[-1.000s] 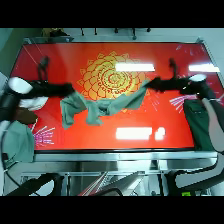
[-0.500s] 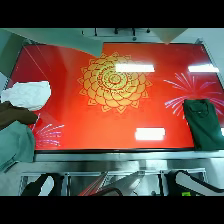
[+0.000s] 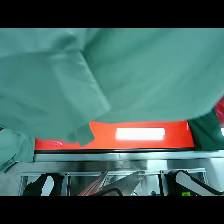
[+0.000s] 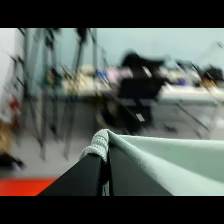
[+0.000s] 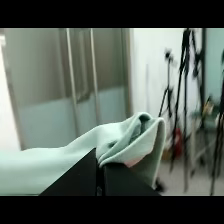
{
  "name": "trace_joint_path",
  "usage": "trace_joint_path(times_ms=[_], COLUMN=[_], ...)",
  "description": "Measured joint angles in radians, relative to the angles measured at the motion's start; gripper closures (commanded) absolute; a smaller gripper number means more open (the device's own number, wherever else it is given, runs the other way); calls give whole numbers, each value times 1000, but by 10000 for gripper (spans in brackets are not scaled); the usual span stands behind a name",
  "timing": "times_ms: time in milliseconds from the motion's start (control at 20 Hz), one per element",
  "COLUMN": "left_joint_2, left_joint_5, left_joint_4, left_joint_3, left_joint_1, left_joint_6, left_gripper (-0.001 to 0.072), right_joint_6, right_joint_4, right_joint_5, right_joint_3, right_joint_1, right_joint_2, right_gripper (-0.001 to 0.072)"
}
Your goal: Fold the shirts.
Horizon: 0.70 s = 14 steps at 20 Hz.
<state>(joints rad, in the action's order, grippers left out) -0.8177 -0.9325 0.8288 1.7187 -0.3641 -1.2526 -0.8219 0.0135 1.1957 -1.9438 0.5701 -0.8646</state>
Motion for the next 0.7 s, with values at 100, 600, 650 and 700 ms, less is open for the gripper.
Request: trace_joint_path(times_ms=[100, 600, 650, 700], left_joint_2=[-87, -798, -852, -898], left_joint_5=[-54, 44, 35, 11], left_joint_4=[15, 208, 198, 185], left_joint_3=[-98, -323, -279, -227], left_joint_1=[100, 300, 293, 284], left_joint_6=[6, 11, 11, 11], left_gripper=[689, 562, 158, 6], right_joint_6=[-23, 117, 137, 151], right_joint_4=[-58, -358, -351, -344], right_joint_5=[51, -263, -276, -286], right_joint_3=[129, 756, 744, 722], right_joint_1=[-34, -317, -324, -328], right_joint_2=[-46, -508, -538, -560], right_gripper=[693, 400, 261, 264])
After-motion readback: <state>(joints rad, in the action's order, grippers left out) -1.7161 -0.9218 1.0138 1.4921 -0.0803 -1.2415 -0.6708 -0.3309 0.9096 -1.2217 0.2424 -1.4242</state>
